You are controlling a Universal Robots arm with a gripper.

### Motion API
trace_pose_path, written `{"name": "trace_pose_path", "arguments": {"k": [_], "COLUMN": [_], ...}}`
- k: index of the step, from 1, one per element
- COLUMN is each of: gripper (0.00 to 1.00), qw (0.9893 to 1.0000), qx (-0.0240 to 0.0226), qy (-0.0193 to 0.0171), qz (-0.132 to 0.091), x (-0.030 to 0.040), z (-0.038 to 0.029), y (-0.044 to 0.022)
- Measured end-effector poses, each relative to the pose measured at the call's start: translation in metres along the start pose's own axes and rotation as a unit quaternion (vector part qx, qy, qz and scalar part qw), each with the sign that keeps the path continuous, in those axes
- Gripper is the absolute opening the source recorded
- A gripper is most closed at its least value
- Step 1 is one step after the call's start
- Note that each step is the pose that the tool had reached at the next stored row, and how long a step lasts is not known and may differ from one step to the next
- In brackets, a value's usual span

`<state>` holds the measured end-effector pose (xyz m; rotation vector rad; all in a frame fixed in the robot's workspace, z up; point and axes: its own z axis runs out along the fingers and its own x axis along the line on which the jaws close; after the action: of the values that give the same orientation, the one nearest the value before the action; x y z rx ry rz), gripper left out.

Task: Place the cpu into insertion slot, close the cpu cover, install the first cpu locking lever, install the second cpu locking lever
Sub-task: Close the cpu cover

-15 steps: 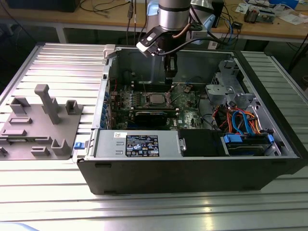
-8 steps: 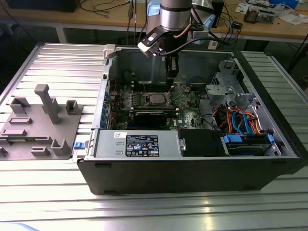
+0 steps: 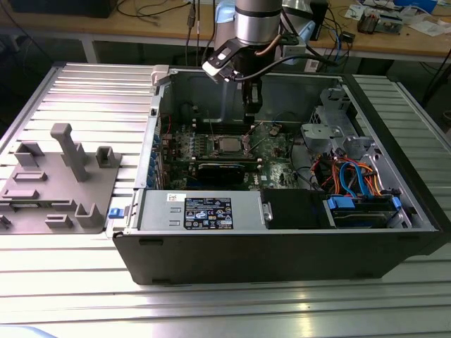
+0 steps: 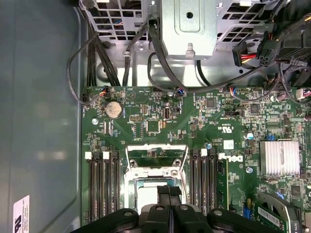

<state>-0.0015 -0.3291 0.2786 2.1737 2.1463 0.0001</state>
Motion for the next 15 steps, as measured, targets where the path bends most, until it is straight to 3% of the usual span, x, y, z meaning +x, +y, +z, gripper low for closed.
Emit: {"name": "trace_pose_path", "arguments": {"k": [15], "gripper": [0.11], "qw": [1.0000], "qx": [0.0000], "qy": [-0.0002], "qz": [0.000], "x": [0.0001], "z": [0.0006], "y": [0.0094]}}
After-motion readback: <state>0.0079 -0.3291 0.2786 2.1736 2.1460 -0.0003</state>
